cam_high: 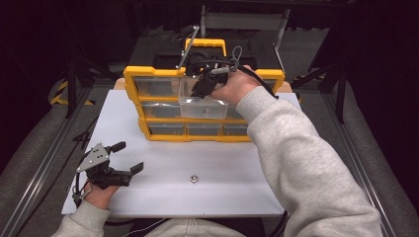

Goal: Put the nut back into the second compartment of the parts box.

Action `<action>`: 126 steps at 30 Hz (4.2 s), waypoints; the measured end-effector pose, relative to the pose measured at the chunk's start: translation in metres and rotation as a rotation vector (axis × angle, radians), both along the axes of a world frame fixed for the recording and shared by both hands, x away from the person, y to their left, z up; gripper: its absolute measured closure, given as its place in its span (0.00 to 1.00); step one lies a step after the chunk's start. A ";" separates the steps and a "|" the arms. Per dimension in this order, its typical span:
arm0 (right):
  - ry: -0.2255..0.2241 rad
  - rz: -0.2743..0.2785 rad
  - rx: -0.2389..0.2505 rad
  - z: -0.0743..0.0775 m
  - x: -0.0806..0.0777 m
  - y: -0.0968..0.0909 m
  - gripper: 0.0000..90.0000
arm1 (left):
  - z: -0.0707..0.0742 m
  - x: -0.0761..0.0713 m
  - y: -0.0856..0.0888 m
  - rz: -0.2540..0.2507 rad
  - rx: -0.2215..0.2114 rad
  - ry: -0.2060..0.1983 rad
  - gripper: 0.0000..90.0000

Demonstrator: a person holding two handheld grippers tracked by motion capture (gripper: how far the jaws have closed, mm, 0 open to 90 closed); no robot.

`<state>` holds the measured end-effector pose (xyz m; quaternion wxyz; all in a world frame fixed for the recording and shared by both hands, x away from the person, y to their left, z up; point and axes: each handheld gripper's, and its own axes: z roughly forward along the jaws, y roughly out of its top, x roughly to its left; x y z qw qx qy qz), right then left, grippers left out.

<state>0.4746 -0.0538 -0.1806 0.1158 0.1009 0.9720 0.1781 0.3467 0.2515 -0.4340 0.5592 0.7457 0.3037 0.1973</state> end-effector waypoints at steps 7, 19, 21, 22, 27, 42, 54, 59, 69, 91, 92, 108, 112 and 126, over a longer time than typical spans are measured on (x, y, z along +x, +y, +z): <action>-0.026 -0.004 0.047 0.010 -0.006 -0.008 0.67 | 0.000 0.000 0.000 -0.002 -0.004 0.000 0.02; -0.104 -0.063 0.136 0.039 -0.033 -0.062 0.54 | 0.000 0.000 -0.001 -0.002 -0.002 0.004 0.02; -0.110 -0.083 0.138 0.039 -0.040 -0.072 0.49 | 0.000 0.001 -0.001 -0.001 0.000 0.005 0.02; -0.114 -0.091 0.141 0.039 -0.042 -0.075 0.46 | 0.000 0.001 -0.001 0.001 0.000 0.005 0.02; -0.118 -0.115 0.140 0.034 -0.057 -0.094 0.35 | -0.001 0.001 -0.002 0.000 -0.001 0.003 0.02; -0.079 -0.136 0.122 -0.036 -0.088 -0.117 0.22 | -0.001 0.000 -0.003 0.002 -0.003 0.007 0.02; -0.049 -0.092 0.089 -0.098 -0.097 -0.108 0.20 | 0.000 0.000 -0.001 0.003 0.001 0.002 0.02; -0.045 -0.067 0.080 -0.118 -0.097 -0.101 0.21 | 0.000 -0.001 -0.001 0.002 0.004 0.002 0.02; -0.005 -0.031 0.077 -0.150 -0.096 -0.080 0.20 | 0.000 -0.002 0.000 0.006 0.006 0.003 0.02; 0.069 0.059 0.128 -0.209 -0.094 -0.027 0.22 | -0.001 -0.001 0.000 0.002 0.001 0.006 0.02; 0.074 0.063 0.129 -0.212 -0.093 -0.025 0.22 | -0.001 -0.001 0.000 0.002 0.001 0.006 0.02; 0.146 0.116 0.074 -0.246 -0.094 -0.005 0.48 | 0.000 -0.001 0.000 0.003 -0.002 0.003 0.02; 0.158 0.115 0.051 -0.250 -0.094 -0.003 0.59 | 0.000 -0.001 0.000 0.004 -0.002 0.002 0.02; 0.183 0.107 0.051 -0.243 -0.092 -0.006 0.75 | 0.000 0.000 0.000 0.004 -0.005 0.002 0.02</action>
